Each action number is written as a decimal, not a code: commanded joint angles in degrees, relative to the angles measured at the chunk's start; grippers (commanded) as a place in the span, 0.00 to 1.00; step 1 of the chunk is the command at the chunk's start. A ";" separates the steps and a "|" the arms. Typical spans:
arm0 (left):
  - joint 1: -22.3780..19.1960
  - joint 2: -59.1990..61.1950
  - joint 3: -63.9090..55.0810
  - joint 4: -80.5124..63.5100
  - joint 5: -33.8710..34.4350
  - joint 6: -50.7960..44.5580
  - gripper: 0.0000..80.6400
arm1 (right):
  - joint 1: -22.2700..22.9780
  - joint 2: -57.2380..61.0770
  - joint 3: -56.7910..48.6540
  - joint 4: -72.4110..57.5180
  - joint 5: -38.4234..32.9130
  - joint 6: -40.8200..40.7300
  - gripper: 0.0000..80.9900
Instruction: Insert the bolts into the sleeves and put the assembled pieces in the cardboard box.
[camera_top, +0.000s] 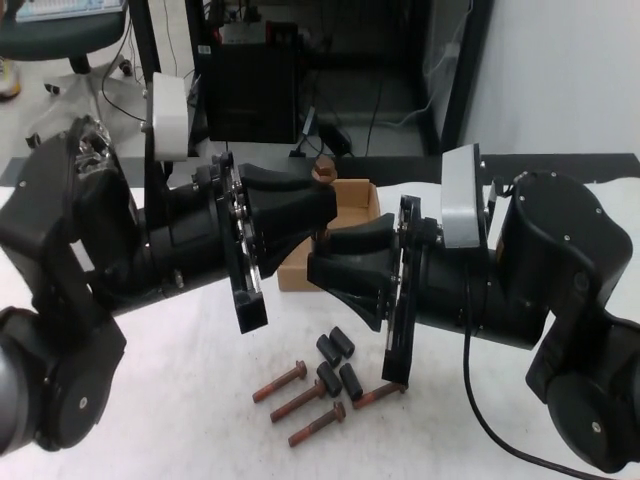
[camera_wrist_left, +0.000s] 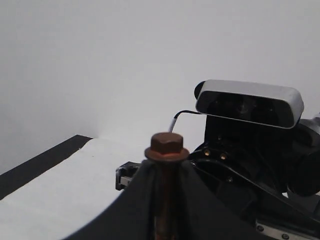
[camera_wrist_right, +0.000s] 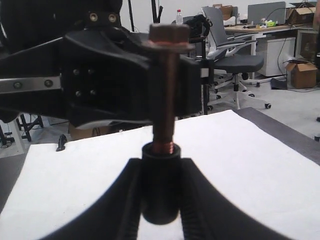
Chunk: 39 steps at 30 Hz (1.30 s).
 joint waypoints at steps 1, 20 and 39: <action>-0.04 -0.17 -0.16 0.74 -0.74 1.08 0.00 | -0.09 -0.65 -0.50 -1.54 -0.26 -0.48 0.01; 0.17 -0.17 -0.16 -1.48 6.34 -5.39 0.70 | -0.19 -0.65 -0.50 -1.65 -0.26 -0.49 0.01; 11.74 -11.37 -0.16 -9.18 -8.22 -7.23 0.00 | -6.17 -0.65 -4.05 11.75 8.68 1.06 0.01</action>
